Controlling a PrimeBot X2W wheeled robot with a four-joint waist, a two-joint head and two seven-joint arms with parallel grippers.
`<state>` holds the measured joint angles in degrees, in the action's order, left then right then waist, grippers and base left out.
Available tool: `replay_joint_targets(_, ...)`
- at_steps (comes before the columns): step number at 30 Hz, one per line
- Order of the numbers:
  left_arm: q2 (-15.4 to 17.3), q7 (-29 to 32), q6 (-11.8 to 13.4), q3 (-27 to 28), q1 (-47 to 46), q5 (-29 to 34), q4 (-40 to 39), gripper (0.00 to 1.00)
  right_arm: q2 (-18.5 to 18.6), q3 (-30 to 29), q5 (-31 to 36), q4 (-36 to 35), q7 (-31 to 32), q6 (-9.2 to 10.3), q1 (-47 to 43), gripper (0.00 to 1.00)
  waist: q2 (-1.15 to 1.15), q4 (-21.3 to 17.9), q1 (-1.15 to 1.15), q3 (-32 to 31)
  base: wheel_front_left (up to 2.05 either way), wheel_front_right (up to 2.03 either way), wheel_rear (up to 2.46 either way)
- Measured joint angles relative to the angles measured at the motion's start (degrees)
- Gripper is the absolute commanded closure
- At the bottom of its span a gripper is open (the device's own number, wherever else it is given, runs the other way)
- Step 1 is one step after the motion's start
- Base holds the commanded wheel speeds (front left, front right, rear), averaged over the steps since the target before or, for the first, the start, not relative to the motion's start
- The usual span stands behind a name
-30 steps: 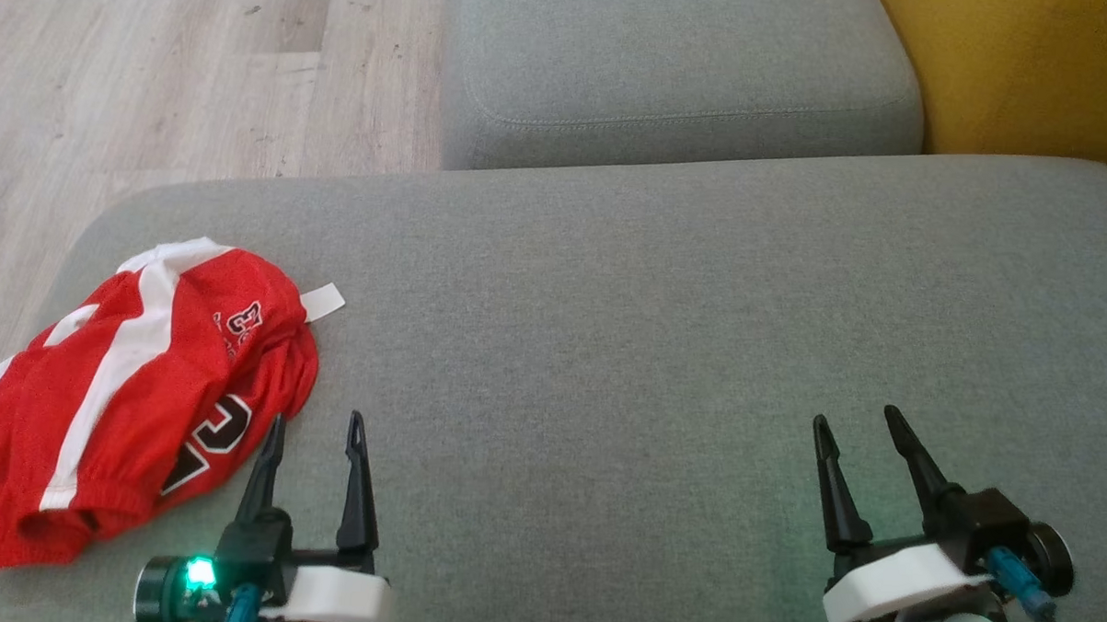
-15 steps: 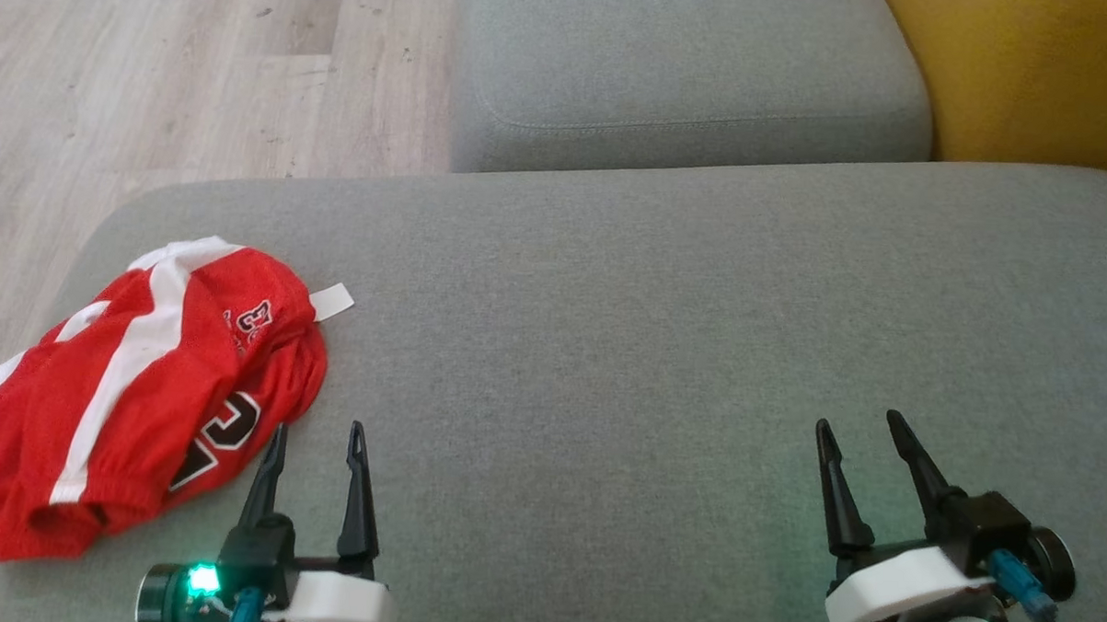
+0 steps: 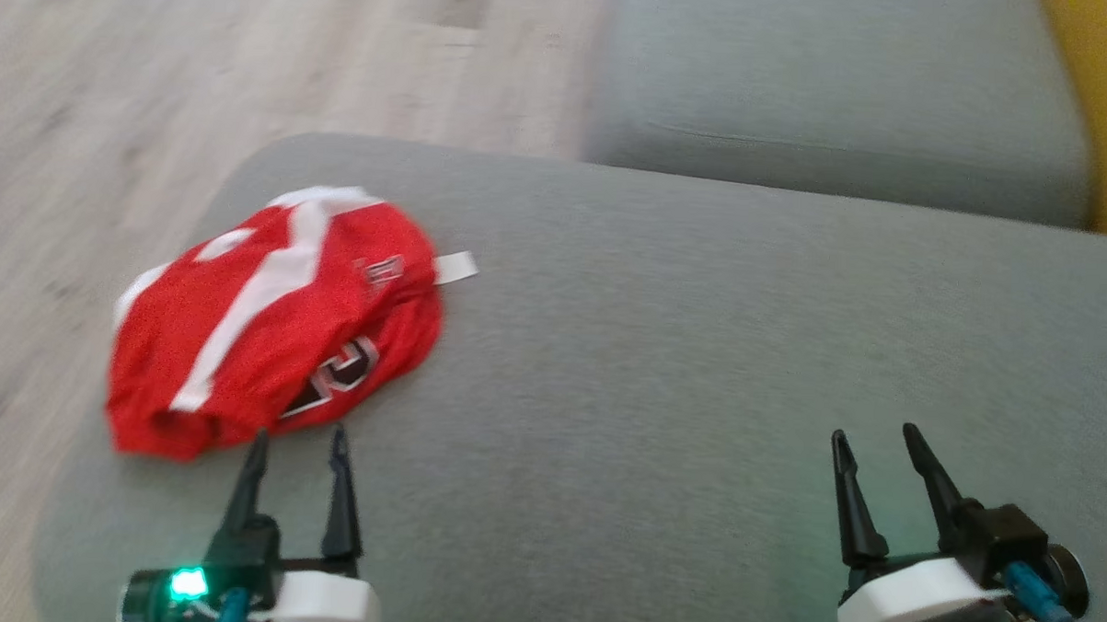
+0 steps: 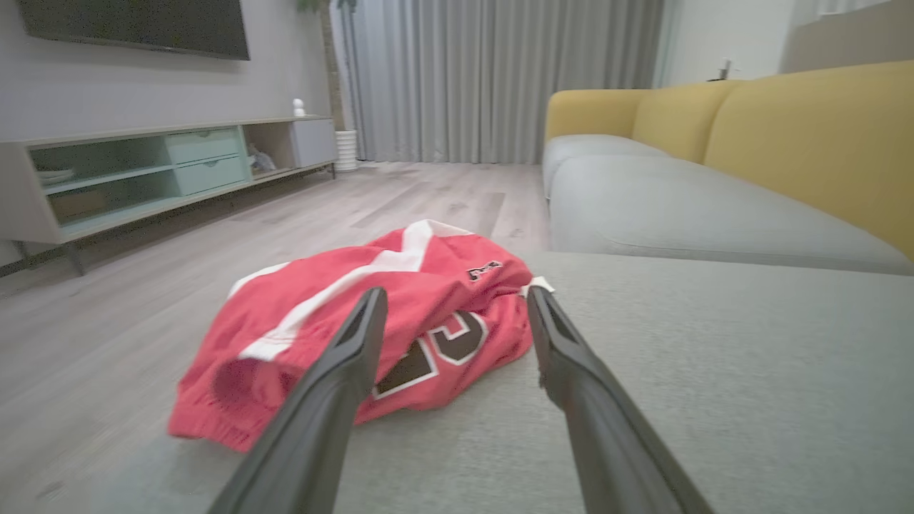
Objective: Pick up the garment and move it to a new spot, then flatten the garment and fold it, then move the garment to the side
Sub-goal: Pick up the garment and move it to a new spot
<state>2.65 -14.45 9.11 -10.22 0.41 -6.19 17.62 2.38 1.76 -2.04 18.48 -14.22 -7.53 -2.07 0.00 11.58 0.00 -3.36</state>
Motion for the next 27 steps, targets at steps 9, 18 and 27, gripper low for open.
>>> replay_joint_targets(9,0.16,0.00,0.48,4.78,0.15,2.48,-2.67,0.00,-0.02,-2.05,-0.46,-0.11,0.00,0.00,0.03,0.00,0.00,10.42,0.00,1.12,0.00,0.00,0.00)
replay_joint_targets(18,0.22,0.00,0.48,7.31,-3.24,3.12,-4.94,0.00,-0.03,-5.41,4.71,-1.91,0.00,0.00,1.39,0.00,0.00,13.41,0.00,7.47,0.00,0.00,0.00)
replay_joint_targets(27,-0.57,-0.25,-0.05,8.16,-19.67,-4.19,4.85,0.00,2.13,-7.87,11.31,-5.31,-0.15,0.00,8.35,0.00,0.00,12.65,0.02,18.26,0.00,0.00,0.00)
